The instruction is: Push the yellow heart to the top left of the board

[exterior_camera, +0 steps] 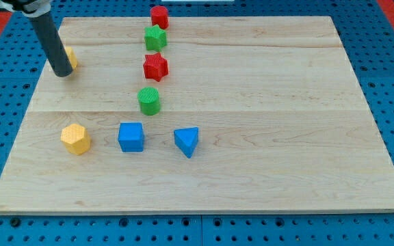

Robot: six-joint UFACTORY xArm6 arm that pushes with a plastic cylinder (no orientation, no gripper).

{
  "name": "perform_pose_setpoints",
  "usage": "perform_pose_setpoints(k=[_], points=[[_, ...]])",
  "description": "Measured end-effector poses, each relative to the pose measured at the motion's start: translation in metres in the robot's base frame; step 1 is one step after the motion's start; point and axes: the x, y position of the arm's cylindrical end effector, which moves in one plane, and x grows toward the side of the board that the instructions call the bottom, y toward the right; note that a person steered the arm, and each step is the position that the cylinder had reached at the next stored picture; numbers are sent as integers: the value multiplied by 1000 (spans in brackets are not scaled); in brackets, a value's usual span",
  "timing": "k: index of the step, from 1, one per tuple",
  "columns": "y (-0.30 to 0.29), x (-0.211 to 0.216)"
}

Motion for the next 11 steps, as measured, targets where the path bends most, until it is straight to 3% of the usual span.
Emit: perform_pose_setpoints(k=[1, 5, 6, 11], points=[[0, -33], [-51, -63], [-20, -63], [30, -58]])
